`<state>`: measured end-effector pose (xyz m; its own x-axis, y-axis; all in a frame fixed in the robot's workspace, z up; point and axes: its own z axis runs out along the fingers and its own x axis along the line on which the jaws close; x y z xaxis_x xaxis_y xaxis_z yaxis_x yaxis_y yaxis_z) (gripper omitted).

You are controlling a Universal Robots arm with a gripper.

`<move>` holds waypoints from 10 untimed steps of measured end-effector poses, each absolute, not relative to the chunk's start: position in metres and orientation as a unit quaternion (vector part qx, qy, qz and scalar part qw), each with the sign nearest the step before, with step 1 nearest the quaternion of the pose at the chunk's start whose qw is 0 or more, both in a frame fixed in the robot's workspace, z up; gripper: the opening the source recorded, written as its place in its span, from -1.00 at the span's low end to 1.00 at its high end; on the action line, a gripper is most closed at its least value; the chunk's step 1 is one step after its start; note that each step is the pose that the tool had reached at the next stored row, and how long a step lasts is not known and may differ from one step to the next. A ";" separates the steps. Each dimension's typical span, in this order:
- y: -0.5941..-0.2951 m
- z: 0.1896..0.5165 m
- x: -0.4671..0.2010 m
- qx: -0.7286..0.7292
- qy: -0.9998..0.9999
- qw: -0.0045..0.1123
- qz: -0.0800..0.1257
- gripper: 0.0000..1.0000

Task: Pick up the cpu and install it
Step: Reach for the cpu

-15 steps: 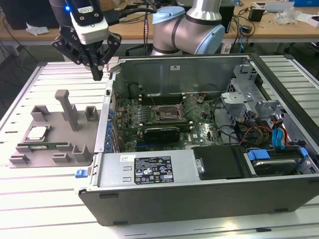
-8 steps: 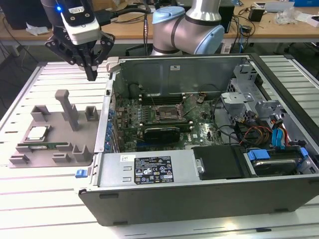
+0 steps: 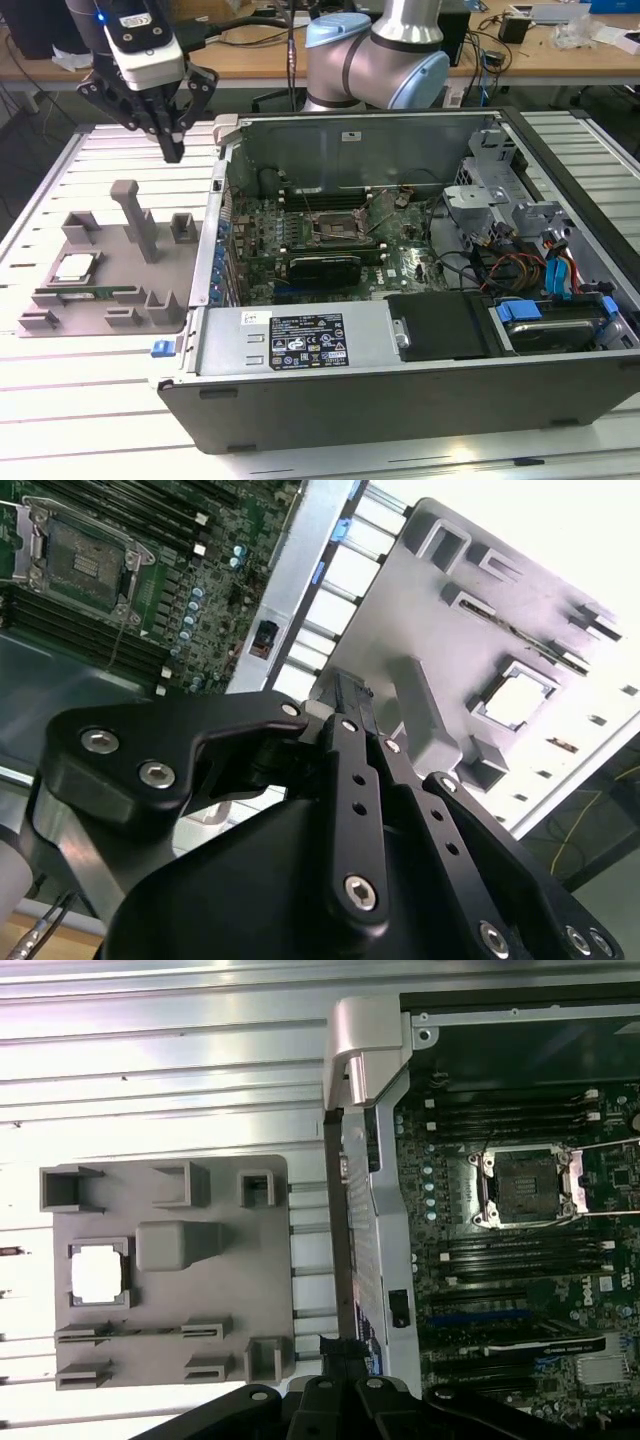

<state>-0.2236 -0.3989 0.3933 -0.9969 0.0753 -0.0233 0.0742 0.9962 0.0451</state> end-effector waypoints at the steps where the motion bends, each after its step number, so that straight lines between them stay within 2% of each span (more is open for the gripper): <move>1: -0.399 0.393 -0.225 0.037 0.999 0.012 0.022 -0.79; 10: -0.399 0.393 -0.235 0.037 0.999 0.012 0.022 -0.79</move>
<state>-0.2353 -0.3988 0.3932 -0.9969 0.0753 -0.0233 0.0742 0.9962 0.0451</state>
